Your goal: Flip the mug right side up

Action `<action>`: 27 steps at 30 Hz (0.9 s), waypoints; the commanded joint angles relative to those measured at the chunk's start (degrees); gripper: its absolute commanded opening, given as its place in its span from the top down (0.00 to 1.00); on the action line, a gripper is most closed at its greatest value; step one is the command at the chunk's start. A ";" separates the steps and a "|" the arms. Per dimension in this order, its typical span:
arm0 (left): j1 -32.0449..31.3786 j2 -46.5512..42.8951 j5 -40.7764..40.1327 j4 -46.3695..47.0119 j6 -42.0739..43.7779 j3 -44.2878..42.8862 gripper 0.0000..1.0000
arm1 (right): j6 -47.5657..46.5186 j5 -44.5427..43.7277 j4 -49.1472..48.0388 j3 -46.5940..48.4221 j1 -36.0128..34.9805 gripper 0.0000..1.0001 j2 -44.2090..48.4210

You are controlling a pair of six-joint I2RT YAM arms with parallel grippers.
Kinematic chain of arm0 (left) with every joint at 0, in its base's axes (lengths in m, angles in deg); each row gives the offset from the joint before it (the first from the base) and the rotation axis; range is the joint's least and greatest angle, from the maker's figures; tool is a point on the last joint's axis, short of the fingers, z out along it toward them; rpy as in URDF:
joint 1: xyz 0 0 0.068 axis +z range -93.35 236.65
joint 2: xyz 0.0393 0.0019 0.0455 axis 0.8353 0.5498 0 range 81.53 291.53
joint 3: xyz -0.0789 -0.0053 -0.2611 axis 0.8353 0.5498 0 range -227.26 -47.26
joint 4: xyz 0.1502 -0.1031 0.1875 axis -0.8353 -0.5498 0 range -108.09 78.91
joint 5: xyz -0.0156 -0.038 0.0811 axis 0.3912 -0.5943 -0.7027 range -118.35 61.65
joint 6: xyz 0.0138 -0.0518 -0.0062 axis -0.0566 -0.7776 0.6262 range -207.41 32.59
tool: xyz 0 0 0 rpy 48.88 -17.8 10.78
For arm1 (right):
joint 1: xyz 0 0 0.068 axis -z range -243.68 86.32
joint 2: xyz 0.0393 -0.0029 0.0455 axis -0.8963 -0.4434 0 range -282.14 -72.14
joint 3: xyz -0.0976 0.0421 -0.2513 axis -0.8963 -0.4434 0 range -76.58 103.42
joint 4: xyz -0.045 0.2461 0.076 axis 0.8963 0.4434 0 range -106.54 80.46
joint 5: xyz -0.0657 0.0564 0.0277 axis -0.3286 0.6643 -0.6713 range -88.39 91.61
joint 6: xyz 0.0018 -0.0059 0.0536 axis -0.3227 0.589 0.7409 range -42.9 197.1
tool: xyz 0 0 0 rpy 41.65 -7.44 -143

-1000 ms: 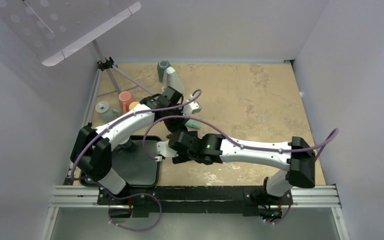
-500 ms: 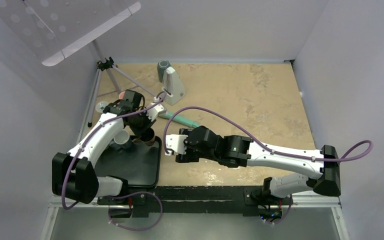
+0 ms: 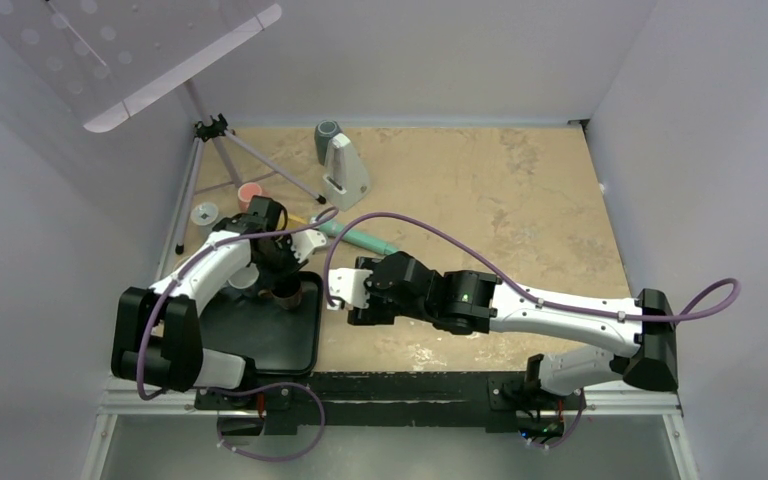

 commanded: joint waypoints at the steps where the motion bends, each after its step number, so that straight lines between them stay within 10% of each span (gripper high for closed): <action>1: 0.48 2.49 1.36 5.42 2.62 -0.32 1.00 | 1.23 -0.03 -1.13 1.56 0.21 0.35 -0.18; 14: 0.96 1.70 1.19 1.01 3.79 -4.36 0.53 | 1.79 -0.81 -1.89 1.12 0.19 0.35 0.21; 23: 1.05 0.79 15.87 -19.79 6.17 -25.38 0.34 | 6.30 0.87 -6.86 -3.84 2.63 0.34 3.64; 27: -0.11 10.99 10.63 -22.44 4.62 -37.35 0.24 | 7.84 2.06 -10.02 -6.73 5.42 0.34 5.31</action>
